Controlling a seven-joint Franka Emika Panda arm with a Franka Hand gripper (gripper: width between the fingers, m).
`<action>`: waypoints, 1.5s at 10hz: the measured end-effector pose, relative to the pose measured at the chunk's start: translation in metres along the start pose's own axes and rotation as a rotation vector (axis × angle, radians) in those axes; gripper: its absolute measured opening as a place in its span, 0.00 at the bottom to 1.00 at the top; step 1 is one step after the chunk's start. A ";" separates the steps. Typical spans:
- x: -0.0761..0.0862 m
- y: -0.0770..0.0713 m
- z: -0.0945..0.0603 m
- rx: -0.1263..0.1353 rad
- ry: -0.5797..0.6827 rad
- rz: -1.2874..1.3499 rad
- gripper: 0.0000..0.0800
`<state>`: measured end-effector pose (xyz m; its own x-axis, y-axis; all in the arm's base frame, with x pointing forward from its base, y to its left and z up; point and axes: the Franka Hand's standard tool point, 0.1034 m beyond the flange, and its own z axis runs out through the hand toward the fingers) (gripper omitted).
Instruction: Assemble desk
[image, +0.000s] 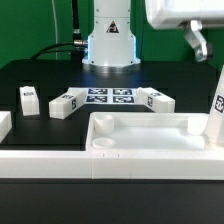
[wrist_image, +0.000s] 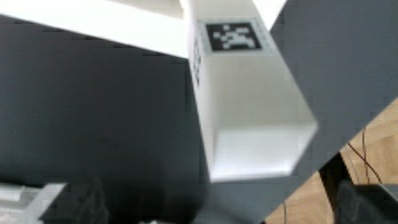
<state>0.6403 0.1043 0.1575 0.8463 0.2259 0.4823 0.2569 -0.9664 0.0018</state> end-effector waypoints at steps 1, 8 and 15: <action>-0.004 0.000 0.004 0.000 0.000 0.001 0.81; -0.016 -0.017 0.012 0.054 -0.284 0.066 0.81; -0.015 -0.014 0.016 0.060 -0.434 0.105 0.81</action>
Offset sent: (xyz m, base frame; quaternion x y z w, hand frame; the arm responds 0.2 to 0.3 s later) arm 0.0000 0.0000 0.0000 0.0000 0.0000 0.0000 1.0000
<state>0.6317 0.1163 0.1368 0.9833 0.1696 0.0654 0.1748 -0.9809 -0.0848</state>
